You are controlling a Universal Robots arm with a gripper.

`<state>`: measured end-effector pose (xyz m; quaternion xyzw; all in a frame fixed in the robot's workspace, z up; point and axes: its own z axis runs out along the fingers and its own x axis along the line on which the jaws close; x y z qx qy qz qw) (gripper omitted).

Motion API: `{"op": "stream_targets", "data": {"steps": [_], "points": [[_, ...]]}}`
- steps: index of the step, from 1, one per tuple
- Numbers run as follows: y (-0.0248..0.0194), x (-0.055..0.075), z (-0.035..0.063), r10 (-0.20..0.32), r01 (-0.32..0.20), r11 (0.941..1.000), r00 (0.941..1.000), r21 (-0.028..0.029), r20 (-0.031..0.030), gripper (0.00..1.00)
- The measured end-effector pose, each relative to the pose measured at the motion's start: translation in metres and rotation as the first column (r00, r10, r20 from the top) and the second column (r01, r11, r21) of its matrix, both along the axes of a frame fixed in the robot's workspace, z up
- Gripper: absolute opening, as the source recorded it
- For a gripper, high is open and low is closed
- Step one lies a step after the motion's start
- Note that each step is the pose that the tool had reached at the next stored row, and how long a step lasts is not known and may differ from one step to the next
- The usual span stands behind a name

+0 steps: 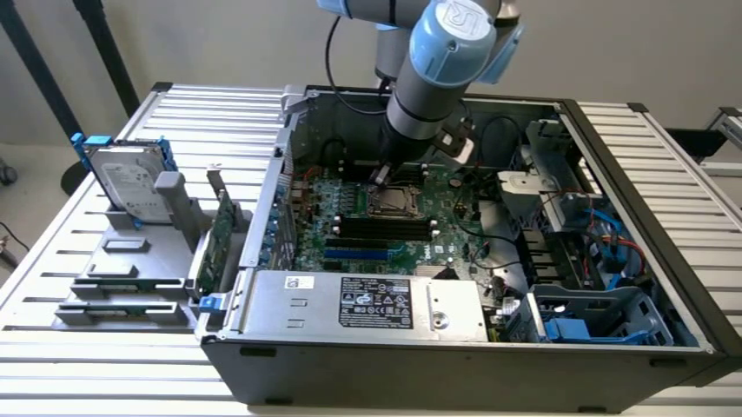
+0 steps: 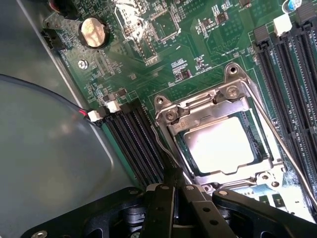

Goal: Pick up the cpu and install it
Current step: 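Install the first cpu locking lever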

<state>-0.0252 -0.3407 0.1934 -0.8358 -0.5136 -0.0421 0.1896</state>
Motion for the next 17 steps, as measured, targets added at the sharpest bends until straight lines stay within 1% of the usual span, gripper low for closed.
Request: {"op": "stream_targets", "data": {"steps": [11,17], "points": [[0.0000,0.0030,-0.0008,-0.011,0.011,0.9999,0.9999,-0.0035,-0.0019,0.11],[0.0000,0.0043,-0.0012,-0.015,0.015,0.9999,0.9999,-0.0066,-0.0023,0.11]]}}
